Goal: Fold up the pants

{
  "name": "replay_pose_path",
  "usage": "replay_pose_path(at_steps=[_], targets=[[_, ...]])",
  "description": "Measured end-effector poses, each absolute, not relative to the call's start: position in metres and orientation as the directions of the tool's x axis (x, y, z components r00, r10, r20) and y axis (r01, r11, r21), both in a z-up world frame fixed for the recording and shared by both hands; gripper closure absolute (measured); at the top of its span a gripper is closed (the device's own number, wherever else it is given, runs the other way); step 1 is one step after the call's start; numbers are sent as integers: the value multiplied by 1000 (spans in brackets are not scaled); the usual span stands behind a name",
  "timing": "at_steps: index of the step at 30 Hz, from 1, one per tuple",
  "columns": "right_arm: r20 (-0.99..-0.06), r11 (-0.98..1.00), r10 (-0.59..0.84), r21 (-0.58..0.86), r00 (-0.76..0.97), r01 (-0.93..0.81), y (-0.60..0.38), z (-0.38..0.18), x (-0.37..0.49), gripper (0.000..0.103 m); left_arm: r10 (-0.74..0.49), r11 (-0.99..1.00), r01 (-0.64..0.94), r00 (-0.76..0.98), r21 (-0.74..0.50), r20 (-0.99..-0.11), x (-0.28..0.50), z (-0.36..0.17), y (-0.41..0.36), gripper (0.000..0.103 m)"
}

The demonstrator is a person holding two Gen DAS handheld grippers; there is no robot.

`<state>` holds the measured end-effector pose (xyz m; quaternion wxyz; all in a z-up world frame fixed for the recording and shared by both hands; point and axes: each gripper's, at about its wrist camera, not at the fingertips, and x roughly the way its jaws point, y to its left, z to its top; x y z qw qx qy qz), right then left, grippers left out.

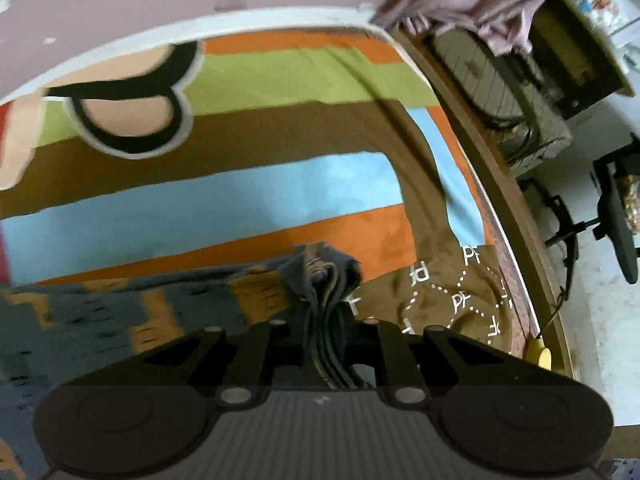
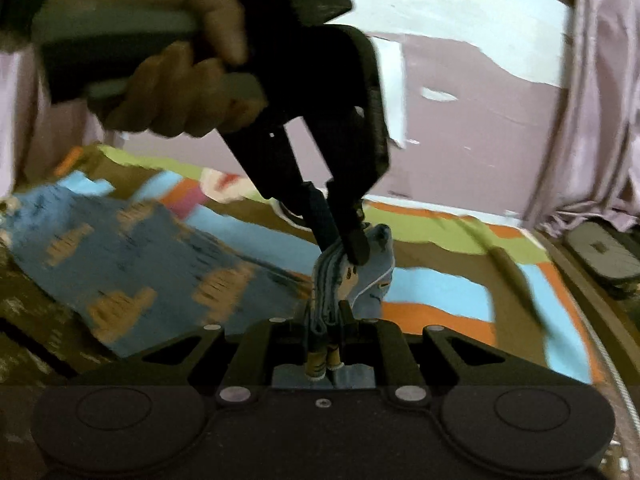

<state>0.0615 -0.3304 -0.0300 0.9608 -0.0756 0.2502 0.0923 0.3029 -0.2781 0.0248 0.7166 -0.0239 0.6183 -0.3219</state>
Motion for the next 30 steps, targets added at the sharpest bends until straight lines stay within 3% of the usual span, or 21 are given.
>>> replay_pose_path(at_steps=[9,18,22,30], targets=[[-560,933,326,60,761,-355,-262,-36,88,89,-524,806,383,108,-451,-845,313,15,-163,88],[-615,923,330,50,716,-383,-215,-67,97,89,-561,807,314,138,-501,-816,317,-36,-100,85],[-600,928,340,91,724,-361,-220,-72,95,89,-589,799,227,112,-556,-800,313,-52,-76,55],[-521,915,403,260,753,-309,-247,-68,91,89,-699,713,115,44,-691,-714,300,-77,-74,37]])
